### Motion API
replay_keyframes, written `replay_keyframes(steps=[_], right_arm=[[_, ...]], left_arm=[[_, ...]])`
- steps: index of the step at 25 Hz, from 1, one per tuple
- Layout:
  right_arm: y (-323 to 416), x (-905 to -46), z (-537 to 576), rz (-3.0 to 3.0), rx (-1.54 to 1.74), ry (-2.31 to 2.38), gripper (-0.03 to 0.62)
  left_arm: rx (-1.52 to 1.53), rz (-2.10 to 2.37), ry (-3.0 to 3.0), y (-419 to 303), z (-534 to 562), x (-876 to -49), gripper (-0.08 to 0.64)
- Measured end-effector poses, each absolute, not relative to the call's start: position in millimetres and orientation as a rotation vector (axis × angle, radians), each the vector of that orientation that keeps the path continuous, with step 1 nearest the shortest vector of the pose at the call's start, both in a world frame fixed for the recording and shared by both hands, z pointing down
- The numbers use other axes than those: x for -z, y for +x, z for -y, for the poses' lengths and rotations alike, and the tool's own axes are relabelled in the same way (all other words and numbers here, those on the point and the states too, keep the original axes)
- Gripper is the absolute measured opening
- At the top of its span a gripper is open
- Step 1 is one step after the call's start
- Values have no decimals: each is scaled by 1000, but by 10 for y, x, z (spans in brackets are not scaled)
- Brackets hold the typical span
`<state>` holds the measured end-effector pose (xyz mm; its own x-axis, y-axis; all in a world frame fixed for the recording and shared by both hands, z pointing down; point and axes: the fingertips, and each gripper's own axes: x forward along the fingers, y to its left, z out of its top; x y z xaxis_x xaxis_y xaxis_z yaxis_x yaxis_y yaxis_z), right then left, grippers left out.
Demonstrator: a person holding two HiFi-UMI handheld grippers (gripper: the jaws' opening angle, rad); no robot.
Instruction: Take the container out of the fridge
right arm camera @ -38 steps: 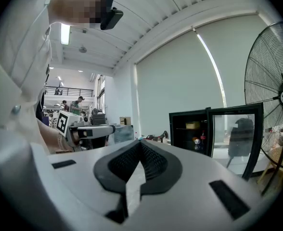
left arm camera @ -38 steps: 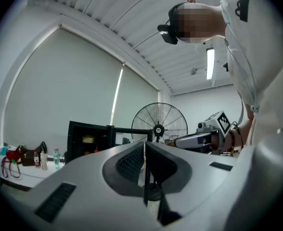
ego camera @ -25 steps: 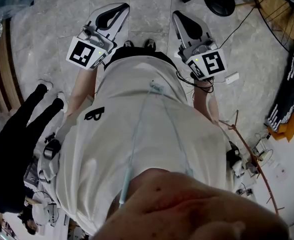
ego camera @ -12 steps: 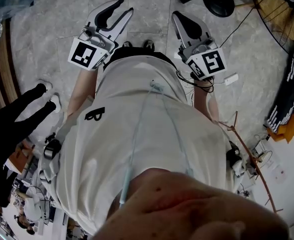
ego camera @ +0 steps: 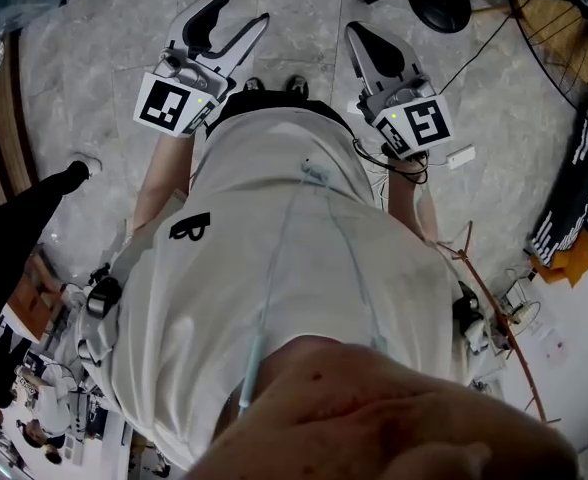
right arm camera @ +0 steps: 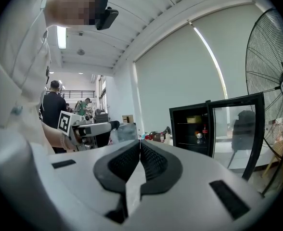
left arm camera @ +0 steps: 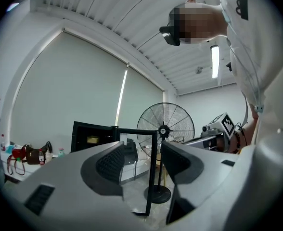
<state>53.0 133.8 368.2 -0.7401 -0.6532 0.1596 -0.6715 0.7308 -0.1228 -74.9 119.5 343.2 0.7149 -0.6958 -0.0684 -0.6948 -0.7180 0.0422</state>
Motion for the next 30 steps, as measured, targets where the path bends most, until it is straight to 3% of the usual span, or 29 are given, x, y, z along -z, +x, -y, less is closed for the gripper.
replay_keyframes(steps=[6,15,19,30], right_arm=[[540,-3678,-1350,2817,-263,1075,15],[518,-3702,-1365,2812,-265,1071,15],[550,-3713,-1429,2809,-262,1069,15],[898,-3739,-1510,2831,-257,1053,15]], left_arm=[[144,1188,2886,-757,-1173,-3410,293],[125,1195,2891,-756,-1161,-3442,344],[107,1263,2894,-751,-1174,-3424,445],[116,1217,2914,-366,-1274,-3437,443]])
